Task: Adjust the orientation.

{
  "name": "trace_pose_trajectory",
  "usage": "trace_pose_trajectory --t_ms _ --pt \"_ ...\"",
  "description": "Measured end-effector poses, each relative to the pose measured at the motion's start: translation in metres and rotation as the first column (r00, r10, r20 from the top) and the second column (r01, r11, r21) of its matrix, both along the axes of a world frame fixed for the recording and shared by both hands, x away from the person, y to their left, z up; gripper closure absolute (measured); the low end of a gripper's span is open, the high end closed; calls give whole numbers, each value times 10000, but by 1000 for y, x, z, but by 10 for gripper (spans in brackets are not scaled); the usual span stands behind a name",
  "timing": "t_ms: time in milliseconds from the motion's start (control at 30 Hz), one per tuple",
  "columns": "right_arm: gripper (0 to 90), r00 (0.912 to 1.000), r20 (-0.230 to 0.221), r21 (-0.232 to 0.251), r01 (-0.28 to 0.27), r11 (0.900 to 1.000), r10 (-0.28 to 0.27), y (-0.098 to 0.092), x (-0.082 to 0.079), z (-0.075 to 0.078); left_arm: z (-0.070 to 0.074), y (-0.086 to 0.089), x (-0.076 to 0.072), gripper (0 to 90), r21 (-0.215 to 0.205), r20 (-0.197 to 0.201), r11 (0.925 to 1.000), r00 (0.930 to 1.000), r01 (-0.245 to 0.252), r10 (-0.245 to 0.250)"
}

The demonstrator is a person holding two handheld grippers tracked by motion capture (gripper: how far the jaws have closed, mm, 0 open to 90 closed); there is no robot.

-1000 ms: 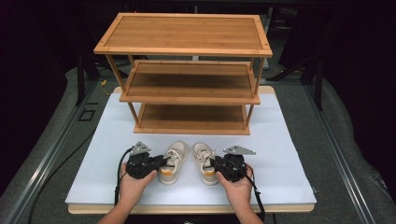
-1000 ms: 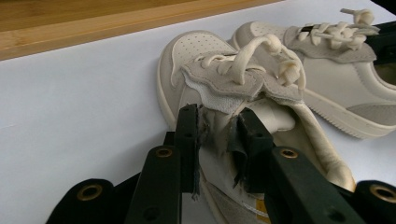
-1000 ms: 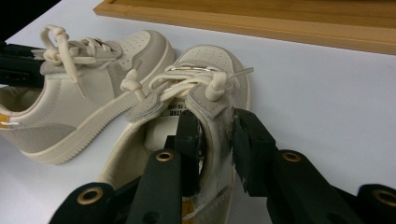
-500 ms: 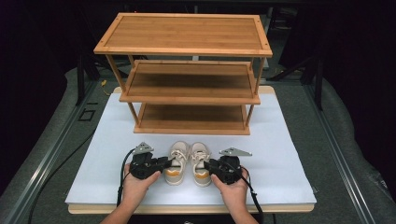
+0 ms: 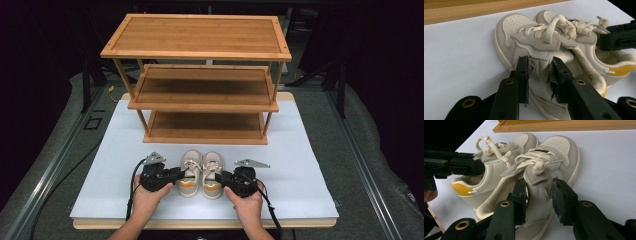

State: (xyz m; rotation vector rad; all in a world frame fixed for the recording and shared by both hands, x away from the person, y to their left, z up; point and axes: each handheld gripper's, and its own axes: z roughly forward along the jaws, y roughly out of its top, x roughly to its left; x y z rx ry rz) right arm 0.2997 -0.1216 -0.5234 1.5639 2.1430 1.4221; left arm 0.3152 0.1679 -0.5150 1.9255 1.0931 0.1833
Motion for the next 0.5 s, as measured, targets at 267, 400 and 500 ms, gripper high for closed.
trace_pose_trajectory --t_ms 267,400,500 --pt "622 10000 58 162 79 9998 -79 0 0 -3 3 5 -7 749 -245 -60 9996 9998 167 -168" --pt "610 9998 31 162 182 9997 -182 1 0 -4 4 2 -9 750 -112 80 9998 9998 176 -175" --pt "589 9991 -284 702 338 9970 -319 4 0 -7 3 2 -7 749 -266 -74 9995 9998 155 -157"
